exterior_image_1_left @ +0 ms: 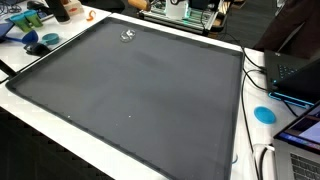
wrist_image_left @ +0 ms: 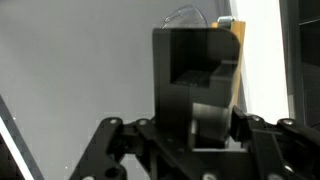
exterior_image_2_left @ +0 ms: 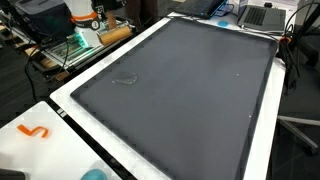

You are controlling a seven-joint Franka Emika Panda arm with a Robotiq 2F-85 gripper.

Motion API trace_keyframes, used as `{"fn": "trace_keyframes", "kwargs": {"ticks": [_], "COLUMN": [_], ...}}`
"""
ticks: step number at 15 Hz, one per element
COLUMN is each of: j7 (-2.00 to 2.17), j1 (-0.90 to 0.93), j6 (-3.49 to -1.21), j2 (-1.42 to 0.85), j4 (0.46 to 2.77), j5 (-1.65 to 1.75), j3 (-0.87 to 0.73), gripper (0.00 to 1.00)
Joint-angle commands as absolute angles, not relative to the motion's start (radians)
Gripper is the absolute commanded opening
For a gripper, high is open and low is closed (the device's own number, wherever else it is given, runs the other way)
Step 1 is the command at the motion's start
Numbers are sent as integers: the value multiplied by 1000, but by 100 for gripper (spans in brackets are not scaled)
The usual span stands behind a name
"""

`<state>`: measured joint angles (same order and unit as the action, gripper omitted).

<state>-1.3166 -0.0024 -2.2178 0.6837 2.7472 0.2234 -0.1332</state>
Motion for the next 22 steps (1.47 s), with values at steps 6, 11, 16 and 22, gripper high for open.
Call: {"fn": "trace_keyframes", "kwargs": {"ticks": [6, 11, 16, 22], "j7": [-1440, -1514, -1556, -1570], "j1": [-34, -70, -92, -106], "j6": [-2383, -2476, -2522, -2651], "j2": [447, 346, 271, 196], "j4": [2732, 2728, 2726, 2728], "j5": [300, 310, 295, 284], "j3": [-213, -230, -233, -235], "gripper": [25, 25, 25, 25]}}
